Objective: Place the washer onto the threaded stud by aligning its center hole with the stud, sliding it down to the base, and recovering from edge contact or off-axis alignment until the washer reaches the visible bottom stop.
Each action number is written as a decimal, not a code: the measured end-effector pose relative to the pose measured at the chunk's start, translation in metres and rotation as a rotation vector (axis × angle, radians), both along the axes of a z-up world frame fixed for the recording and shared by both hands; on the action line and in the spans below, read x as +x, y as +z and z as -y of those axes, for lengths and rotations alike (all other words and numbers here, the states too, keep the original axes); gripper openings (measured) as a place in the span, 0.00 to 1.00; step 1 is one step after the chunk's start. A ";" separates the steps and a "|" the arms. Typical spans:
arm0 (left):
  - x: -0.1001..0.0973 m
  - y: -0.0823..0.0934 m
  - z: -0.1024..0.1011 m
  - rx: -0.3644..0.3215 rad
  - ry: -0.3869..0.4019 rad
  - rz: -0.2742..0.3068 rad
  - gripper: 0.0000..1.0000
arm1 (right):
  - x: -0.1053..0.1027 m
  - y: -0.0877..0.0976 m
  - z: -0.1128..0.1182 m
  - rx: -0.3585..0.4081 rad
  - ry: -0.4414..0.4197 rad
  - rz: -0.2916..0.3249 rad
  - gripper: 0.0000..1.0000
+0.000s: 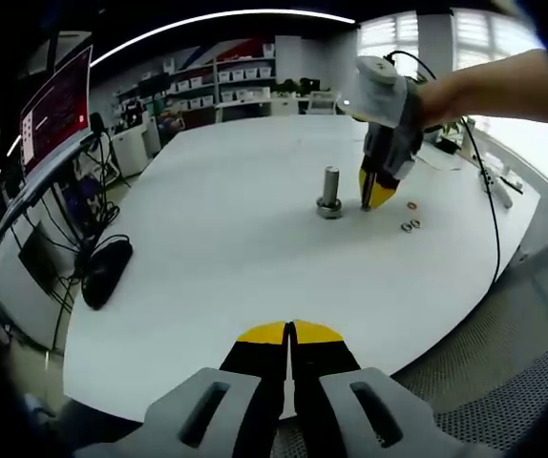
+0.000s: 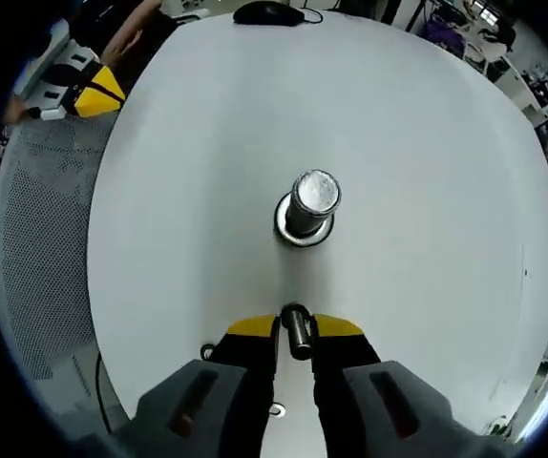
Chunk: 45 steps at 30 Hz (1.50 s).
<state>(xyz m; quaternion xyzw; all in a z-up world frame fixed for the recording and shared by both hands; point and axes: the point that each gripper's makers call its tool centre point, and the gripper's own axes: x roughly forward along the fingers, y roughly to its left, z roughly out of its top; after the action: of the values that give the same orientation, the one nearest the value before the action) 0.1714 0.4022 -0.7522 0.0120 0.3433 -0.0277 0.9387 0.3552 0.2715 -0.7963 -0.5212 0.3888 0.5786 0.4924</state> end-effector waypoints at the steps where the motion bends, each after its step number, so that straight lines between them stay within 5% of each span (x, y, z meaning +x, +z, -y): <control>1: 0.000 0.000 0.000 0.001 -0.002 -0.001 0.00 | 0.001 0.000 0.000 0.009 0.000 0.007 0.21; 14: 0.000 -0.001 0.000 0.003 -0.001 -0.001 0.00 | 0.001 0.008 0.019 0.064 -0.086 0.015 0.27; 24: -0.001 0.000 -0.001 0.005 0.001 -0.001 0.00 | -0.019 0.010 0.047 0.105 -0.151 -0.036 0.27; 37: -0.001 0.000 0.000 0.007 -0.002 -0.002 0.00 | -0.045 0.000 0.069 0.059 -0.122 -0.110 0.25; 45: -0.001 0.000 0.000 0.005 -0.002 -0.003 0.00 | -0.039 -0.005 0.072 0.017 -0.081 -0.066 0.19</control>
<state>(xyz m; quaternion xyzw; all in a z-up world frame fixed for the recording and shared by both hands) 0.1706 0.4022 -0.7525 0.0145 0.3449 -0.0279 0.9381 0.3157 0.1995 -0.8011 -0.4813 0.4207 0.5783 0.5068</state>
